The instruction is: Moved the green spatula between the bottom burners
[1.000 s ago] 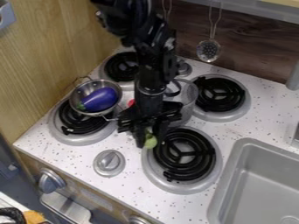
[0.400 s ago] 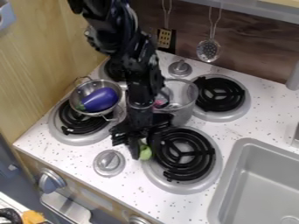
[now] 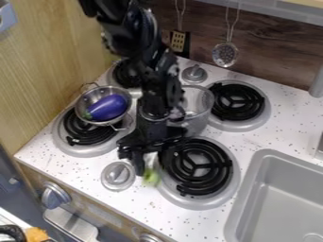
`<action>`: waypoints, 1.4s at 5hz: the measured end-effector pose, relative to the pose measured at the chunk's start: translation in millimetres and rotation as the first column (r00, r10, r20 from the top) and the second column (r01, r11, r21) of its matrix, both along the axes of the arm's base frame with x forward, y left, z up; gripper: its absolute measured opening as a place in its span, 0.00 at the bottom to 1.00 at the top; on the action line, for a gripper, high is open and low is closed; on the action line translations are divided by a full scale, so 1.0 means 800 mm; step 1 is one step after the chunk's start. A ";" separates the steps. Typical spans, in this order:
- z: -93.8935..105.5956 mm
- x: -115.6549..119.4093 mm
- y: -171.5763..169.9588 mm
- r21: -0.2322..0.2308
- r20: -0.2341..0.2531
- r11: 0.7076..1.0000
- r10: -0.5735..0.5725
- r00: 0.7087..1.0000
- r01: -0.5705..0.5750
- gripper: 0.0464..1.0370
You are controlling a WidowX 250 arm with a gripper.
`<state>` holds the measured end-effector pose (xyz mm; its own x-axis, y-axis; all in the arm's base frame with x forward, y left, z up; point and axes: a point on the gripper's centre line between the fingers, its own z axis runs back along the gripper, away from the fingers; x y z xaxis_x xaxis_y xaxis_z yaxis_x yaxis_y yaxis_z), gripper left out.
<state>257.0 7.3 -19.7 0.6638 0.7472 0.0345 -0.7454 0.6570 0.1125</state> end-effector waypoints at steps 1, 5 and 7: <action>0.026 0.007 0.001 0.054 0.006 0.998 -0.022 1.000 0.022 0.96; 0.119 0.070 0.020 0.274 0.061 0.921 -0.304 0.951 0.277 0.96; 0.118 0.138 0.075 0.381 0.186 0.820 -0.520 0.833 0.427 0.96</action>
<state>367.5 67.6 74.7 0.8603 0.2592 0.4390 -0.3801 0.9000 0.2134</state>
